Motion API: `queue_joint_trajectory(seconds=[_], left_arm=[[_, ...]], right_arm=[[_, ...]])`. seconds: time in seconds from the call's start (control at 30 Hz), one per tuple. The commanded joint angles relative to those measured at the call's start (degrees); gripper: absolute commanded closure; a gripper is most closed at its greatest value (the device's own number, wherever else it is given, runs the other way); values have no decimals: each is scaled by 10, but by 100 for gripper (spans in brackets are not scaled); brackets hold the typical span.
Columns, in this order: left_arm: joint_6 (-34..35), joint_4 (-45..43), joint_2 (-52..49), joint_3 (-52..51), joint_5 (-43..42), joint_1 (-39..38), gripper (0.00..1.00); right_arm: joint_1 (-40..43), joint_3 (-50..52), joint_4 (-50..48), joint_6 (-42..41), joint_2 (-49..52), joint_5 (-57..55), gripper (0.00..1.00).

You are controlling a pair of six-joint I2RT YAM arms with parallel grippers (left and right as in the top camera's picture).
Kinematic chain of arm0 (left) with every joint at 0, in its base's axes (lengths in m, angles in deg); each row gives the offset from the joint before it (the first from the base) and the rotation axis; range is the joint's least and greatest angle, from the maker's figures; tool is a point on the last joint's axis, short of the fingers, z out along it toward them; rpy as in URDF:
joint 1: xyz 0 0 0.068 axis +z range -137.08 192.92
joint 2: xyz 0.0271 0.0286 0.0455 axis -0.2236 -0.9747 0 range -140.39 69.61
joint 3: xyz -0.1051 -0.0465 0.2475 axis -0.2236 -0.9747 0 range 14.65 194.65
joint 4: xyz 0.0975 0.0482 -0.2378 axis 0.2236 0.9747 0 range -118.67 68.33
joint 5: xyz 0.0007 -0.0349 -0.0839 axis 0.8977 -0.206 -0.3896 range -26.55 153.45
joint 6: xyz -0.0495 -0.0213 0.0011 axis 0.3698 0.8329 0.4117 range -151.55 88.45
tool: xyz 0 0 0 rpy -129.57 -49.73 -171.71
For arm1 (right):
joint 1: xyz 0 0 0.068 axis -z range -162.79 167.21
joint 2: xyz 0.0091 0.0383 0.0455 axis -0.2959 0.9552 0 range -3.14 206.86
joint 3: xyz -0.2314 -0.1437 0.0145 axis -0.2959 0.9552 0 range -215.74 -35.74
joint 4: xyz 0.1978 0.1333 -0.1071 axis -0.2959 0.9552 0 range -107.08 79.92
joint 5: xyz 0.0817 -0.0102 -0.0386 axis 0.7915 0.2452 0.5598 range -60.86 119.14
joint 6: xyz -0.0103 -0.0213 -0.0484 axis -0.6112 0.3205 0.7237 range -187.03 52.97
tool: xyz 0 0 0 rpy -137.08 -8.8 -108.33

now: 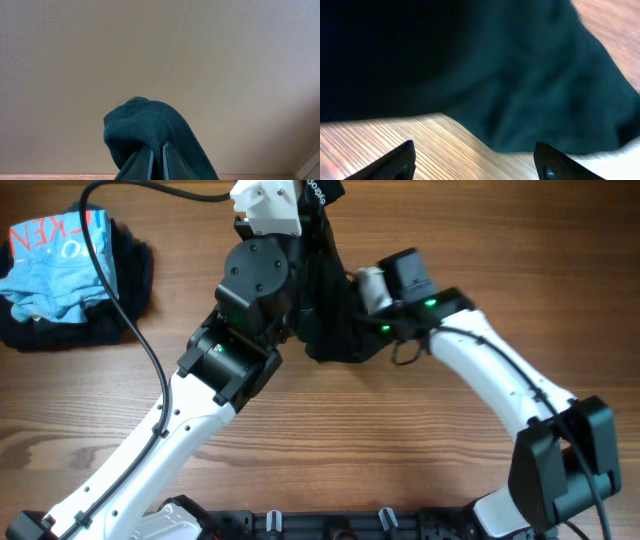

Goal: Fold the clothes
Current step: 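Lift the garment with both grippers and pull it apart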

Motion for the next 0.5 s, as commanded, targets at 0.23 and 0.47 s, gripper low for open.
queue_joint_trajectory(seconds=[0.23,0.47], left_arm=[[-3,-8,35,8,25,5,96],[-3,-6,37,8,25,5,96]], right_arm=[[-57,0,-96,-138,11,-48,23],[-93,0,-139,-212,56,-49,25]])
